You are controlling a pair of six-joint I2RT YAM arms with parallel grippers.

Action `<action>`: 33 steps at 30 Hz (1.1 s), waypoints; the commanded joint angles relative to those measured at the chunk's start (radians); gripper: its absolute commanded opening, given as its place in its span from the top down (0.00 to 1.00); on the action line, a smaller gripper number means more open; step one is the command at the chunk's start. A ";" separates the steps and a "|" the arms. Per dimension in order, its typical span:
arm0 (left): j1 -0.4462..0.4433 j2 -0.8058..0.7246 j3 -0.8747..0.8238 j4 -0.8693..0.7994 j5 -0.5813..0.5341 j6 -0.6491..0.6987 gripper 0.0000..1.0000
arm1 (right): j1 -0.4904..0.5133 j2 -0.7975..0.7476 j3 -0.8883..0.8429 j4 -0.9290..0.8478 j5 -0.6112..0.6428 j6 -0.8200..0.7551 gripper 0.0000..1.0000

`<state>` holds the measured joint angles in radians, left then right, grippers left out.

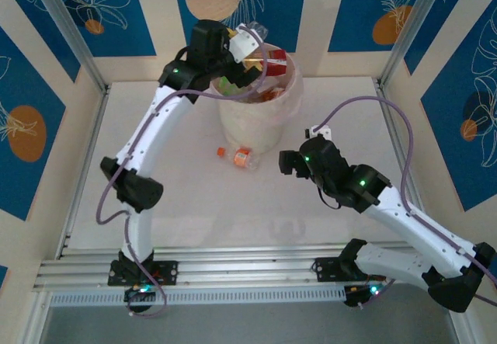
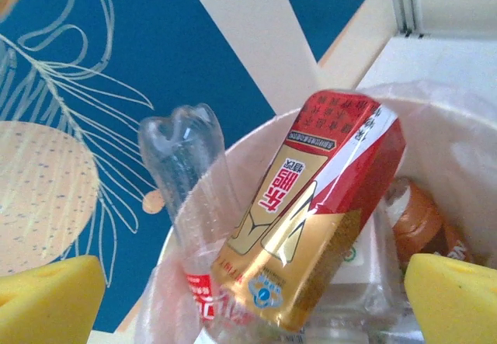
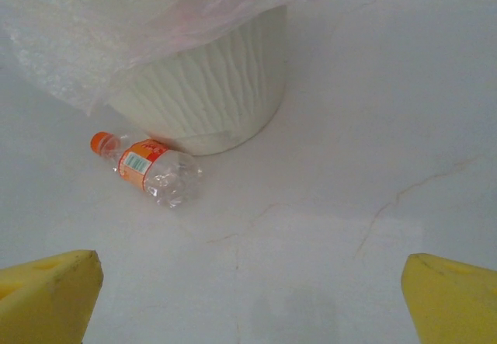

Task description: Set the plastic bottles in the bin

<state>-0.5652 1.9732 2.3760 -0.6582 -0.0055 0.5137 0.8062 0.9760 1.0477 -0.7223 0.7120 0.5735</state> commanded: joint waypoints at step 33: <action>0.055 -0.897 -1.214 0.174 -0.575 -0.897 0.00 | -0.003 0.715 -0.018 0.684 -0.223 -0.455 0.01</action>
<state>-0.5293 1.1194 1.1805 -0.4690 -0.5346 -0.3225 0.8055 1.6550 0.9821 -0.0940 0.4892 0.1551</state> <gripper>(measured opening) 0.995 0.993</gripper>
